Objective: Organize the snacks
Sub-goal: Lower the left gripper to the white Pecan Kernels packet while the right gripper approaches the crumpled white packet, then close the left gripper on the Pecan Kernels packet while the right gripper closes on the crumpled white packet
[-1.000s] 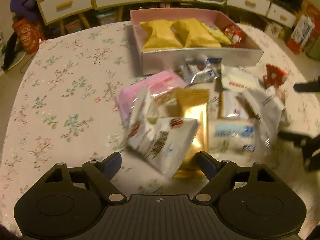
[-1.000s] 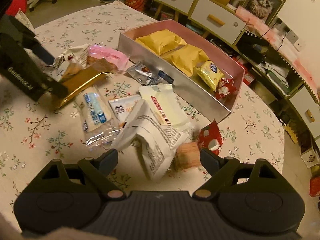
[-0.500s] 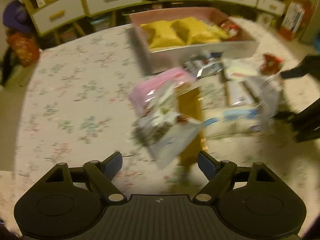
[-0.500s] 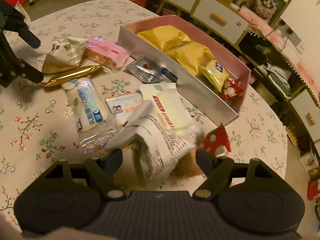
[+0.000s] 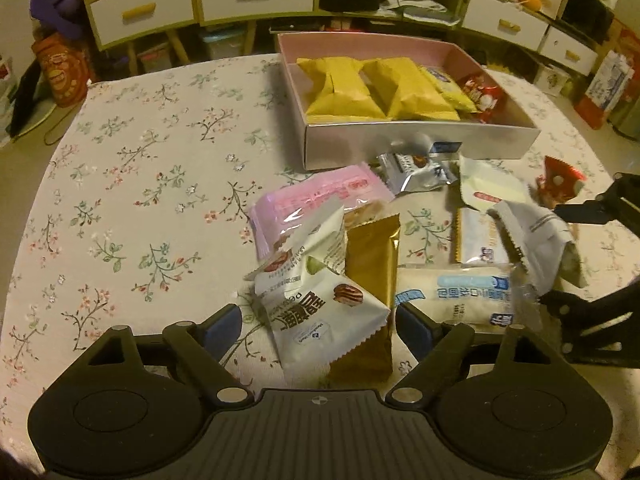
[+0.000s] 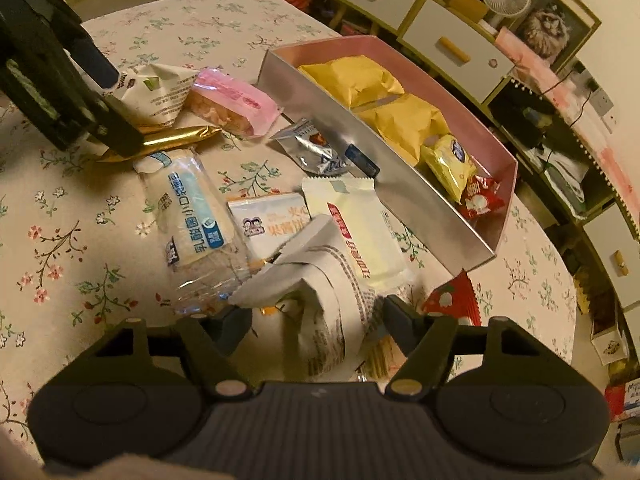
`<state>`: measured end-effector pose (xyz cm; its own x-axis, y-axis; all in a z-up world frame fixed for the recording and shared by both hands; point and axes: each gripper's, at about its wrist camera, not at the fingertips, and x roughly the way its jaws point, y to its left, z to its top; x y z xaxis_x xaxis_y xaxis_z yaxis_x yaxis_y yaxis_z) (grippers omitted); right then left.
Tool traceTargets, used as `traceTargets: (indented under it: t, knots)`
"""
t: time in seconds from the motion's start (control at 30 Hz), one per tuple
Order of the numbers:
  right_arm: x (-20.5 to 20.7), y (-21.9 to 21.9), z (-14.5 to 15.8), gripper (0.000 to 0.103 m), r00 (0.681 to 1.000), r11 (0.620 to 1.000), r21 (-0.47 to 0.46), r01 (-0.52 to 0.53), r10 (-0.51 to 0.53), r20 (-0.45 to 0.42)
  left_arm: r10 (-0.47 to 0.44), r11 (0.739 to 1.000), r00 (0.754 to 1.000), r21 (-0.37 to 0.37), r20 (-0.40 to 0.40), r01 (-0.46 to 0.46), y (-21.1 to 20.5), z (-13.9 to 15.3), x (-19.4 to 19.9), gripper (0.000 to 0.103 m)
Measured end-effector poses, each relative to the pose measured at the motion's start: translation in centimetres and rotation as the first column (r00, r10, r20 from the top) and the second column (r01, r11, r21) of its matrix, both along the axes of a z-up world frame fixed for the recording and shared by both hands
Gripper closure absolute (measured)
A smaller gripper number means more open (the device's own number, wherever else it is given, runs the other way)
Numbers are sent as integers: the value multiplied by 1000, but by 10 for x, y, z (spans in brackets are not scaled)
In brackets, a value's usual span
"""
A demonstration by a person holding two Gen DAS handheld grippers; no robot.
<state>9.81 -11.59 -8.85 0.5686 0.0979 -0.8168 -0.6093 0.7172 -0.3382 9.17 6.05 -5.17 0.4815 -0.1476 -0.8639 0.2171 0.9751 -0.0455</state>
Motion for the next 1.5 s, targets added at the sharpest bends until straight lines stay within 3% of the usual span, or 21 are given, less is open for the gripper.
traceTargets:
  t: [0.1, 0.17, 0.3, 0.5, 0.9, 1.17, 1.33, 1.5]
  knots:
    - [0, 0, 0, 48, 1000, 1000, 2, -7, 7, 3, 9, 1000, 1000, -17, -2, -9, 2, 0, 1, 43]
    - [-2, 0, 0, 51, 1000, 1000, 0, -9, 9, 5, 22, 999, 1000, -28, -4, -22, 4, 1, 2, 47]
    - [-2, -3, 2, 68, 1000, 1000, -10, -1, 1, 9, 22, 999, 1000, -39, 2, -21, 7, 3, 1, 52]
    - [-4, -7, 8, 70, 1000, 999, 33, -4, 4, -19, 13, 998, 1000, -55, 20, -12, 11, 12, -1, 72]
    - [-6, -7, 22, 70, 1000, 997, 71, -5, 5, 1, 51, 999, 998, -21, 38, -50, 38, 10, 3, 72]
    - [-6, -5, 18, 70, 1000, 999, 51, -2, 3, -9, 100, 994, 992, -57, 78, -96, 46, 3, 8, 68]
    - [-6, -5, 19, 70, 1000, 999, 51, 1, -1, -1, 125, 992, 985, -2, 118, -125, 41, 2, 10, 79]
    - [-6, -8, 23, 70, 1000, 998, 66, 11, -11, 11, 128, 992, 980, -3, 151, -129, 41, 11, 9, 84]
